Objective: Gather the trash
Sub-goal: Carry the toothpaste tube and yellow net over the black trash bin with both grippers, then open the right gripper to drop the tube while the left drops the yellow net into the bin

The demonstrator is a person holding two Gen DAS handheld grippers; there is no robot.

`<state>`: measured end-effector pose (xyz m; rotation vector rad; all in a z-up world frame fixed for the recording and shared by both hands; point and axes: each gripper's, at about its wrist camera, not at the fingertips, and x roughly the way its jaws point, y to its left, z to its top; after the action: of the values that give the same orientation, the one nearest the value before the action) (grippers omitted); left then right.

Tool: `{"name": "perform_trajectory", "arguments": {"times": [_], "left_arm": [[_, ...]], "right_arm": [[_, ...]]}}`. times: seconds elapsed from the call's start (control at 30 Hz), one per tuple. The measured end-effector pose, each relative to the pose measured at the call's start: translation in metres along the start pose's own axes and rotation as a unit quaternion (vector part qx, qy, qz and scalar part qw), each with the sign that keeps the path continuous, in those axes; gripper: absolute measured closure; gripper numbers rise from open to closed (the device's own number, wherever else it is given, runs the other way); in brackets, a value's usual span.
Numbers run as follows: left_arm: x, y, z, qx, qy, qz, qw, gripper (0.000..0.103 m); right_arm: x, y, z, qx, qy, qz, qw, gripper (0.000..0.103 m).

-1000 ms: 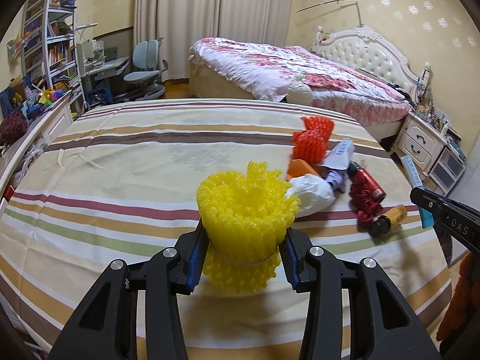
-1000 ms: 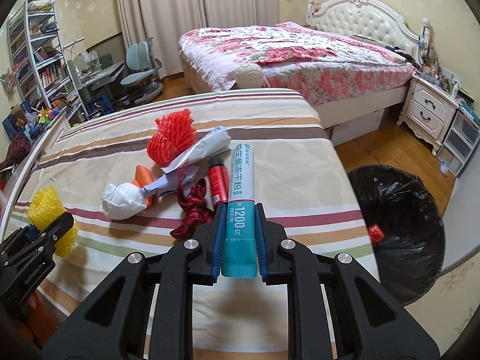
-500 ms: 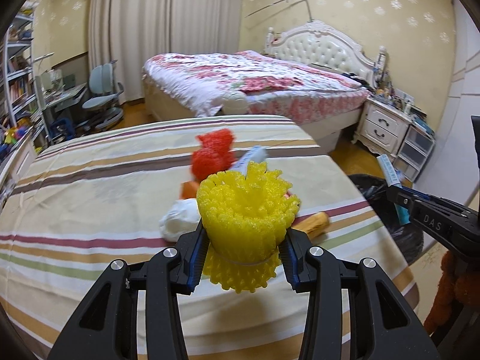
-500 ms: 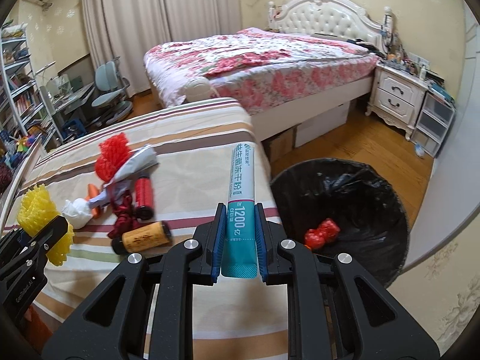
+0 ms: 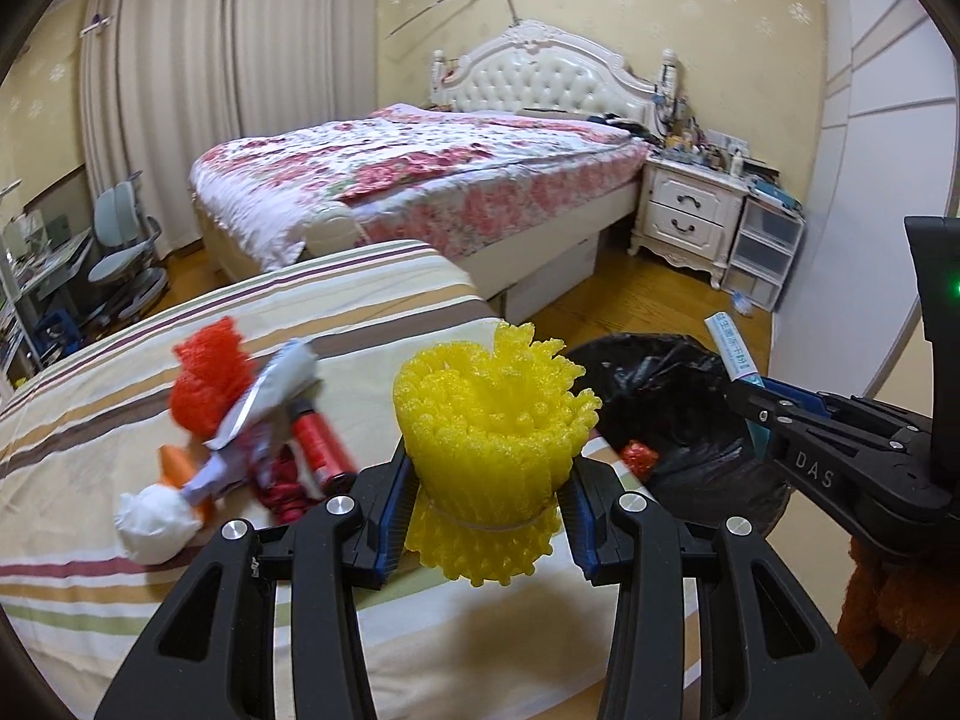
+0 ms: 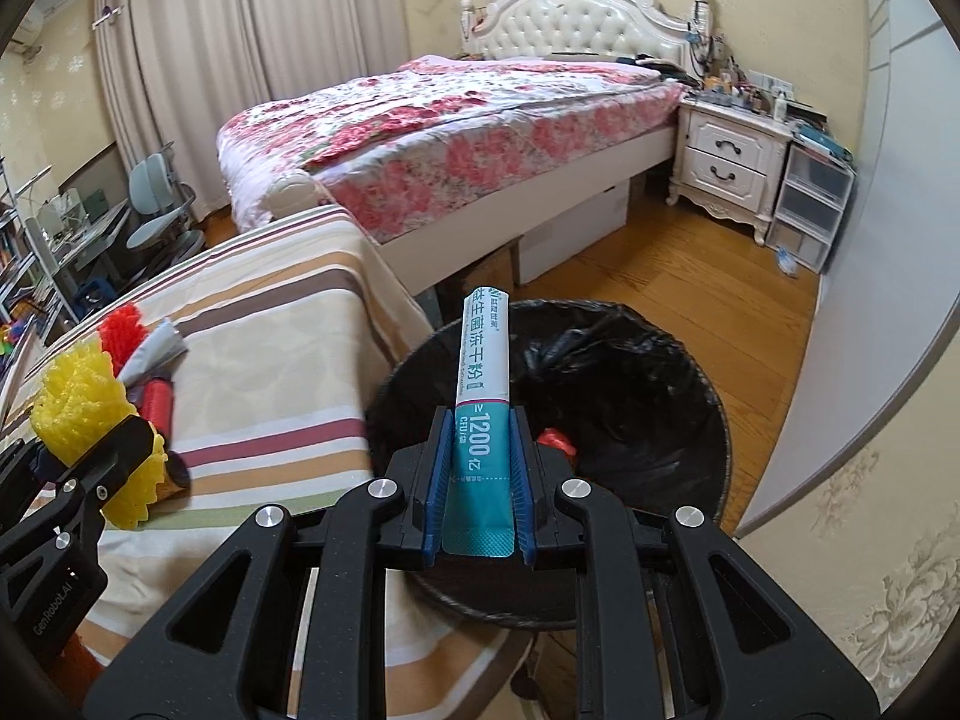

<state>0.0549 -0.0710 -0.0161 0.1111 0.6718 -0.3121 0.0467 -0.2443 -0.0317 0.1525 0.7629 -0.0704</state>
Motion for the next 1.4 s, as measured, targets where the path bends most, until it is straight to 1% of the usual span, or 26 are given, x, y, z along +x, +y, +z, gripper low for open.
{"name": "perform_trajectory", "arguments": {"times": [0.33, 0.57, 0.93, 1.2, 1.3, 1.37, 1.4], "left_arm": [[0.033, -0.039, 0.017, 0.033, 0.009, -0.012, 0.9993, 0.060], [0.048, -0.057, 0.024, 0.047, 0.014, -0.016, 0.9987, 0.060], [0.066, -0.068, 0.025, 0.051, 0.032, -0.016, 0.9981, 0.060], [0.068, -0.071, 0.027, 0.052, 0.036, -0.016, 0.9979, 0.059], [0.067, -0.069, 0.027, 0.048, 0.032, -0.011, 0.9983, 0.055], [0.067, -0.067, 0.026, 0.045, 0.030, -0.008, 0.9985, 0.043], [0.067, -0.066, 0.026, 0.043, 0.030, -0.008, 0.9986, 0.041]], "right_arm": [[0.016, -0.034, 0.000, 0.022, 0.006, -0.012, 1.000, 0.085], [0.023, -0.049, 0.002, 0.033, 0.009, -0.014, 0.999, 0.084], [0.034, -0.057, 0.004, 0.042, 0.019, -0.013, 0.999, 0.084], [0.036, -0.061, 0.005, 0.048, 0.021, -0.015, 0.999, 0.084], [0.036, -0.062, 0.006, 0.051, 0.020, -0.015, 0.998, 0.083], [0.036, -0.063, 0.005, 0.052, 0.019, -0.015, 0.998, 0.083], [0.036, -0.065, 0.005, 0.053, 0.019, -0.015, 0.998, 0.083]]}}
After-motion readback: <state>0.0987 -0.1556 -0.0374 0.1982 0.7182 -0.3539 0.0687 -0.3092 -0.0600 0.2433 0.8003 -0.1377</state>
